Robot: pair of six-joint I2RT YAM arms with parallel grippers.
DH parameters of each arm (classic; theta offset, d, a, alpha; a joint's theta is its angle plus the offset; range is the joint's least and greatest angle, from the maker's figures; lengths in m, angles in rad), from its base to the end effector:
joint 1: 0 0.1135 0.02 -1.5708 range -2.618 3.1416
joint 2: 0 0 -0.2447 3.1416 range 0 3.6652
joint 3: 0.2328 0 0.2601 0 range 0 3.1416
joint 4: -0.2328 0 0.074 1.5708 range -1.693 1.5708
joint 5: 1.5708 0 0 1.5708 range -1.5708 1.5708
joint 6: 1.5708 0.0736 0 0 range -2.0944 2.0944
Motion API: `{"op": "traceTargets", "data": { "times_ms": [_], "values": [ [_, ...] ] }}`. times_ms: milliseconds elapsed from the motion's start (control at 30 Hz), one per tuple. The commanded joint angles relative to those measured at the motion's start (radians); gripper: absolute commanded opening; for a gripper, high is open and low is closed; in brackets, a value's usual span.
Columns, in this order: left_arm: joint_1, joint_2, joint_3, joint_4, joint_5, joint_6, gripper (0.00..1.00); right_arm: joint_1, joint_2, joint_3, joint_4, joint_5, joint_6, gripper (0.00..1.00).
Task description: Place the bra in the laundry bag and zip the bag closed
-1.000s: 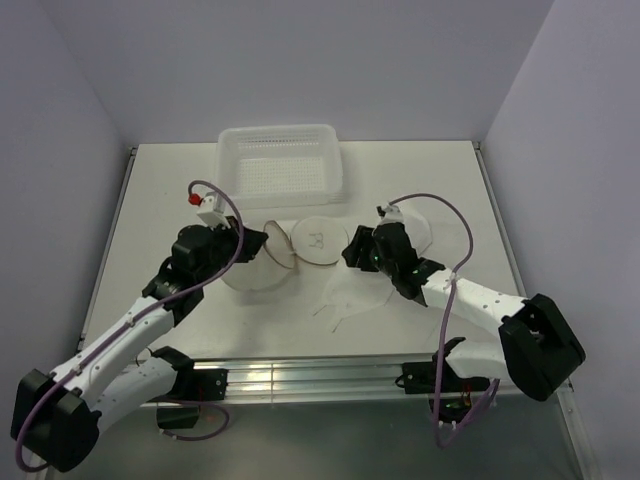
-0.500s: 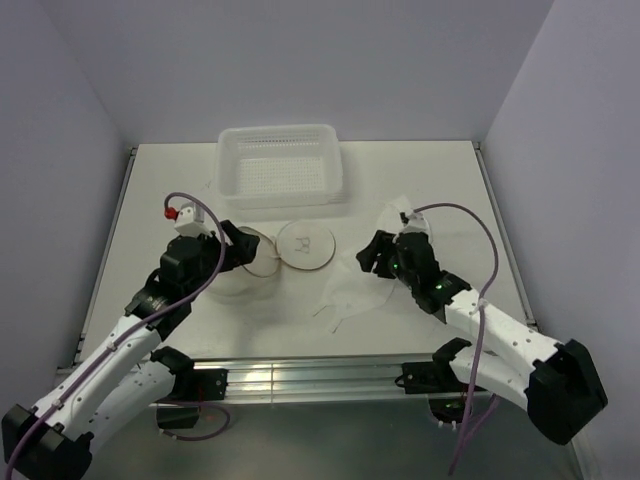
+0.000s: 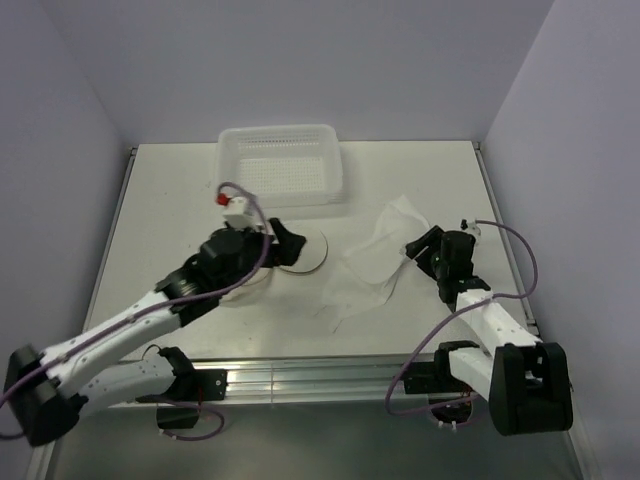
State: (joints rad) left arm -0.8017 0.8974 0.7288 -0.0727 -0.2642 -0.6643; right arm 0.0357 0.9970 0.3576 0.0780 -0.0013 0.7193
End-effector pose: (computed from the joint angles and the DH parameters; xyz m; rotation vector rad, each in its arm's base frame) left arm 0.2001 -0.1791 0.2868 -0.0658 1.8765 -0.7949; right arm 0.2508 0.0091 0.1376 0.7249 2.0400 0.4421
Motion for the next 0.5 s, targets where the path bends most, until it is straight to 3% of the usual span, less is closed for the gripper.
{"op": "traceTargets", "data": {
  "times_ms": [0, 100, 167, 300, 400, 433, 467],
  "values": [
    [-0.094, 0.22, 0.082, 0.19, 0.049, 0.048, 0.96, -0.028, 0.095, 0.027, 0.14, -0.031, 0.069, 0.66],
    [-0.097, 0.447, 0.178, 0.264, 0.141, 0.061, 0.95, -0.081, 0.208, 0.061, 0.203, -0.038, 0.106, 0.58],
    [-0.1, 0.596, 0.262, 0.26, 0.151, 0.065, 0.95, -0.094, 0.255, 0.083, 0.215, -0.033, 0.115, 0.57],
    [-0.1, 0.774, 0.362, 0.257, 0.183, 0.083, 0.94, -0.115, 0.362, 0.121, 0.253, -0.066, 0.108, 0.58],
    [-0.103, 0.889, 0.428, 0.238, 0.19, 0.091, 0.91, -0.114, 0.441, 0.175, 0.246, -0.12, 0.075, 0.52],
    [-0.105, 0.938, 0.458, 0.232, 0.195, 0.092, 0.88, -0.112, 0.457, 0.182, 0.258, -0.14, 0.066, 0.4],
    [-0.106, 0.957, 0.466, 0.232, 0.204, 0.091, 0.86, -0.111, 0.474, 0.187, 0.269, -0.166, 0.059, 0.37]
  ]
}}
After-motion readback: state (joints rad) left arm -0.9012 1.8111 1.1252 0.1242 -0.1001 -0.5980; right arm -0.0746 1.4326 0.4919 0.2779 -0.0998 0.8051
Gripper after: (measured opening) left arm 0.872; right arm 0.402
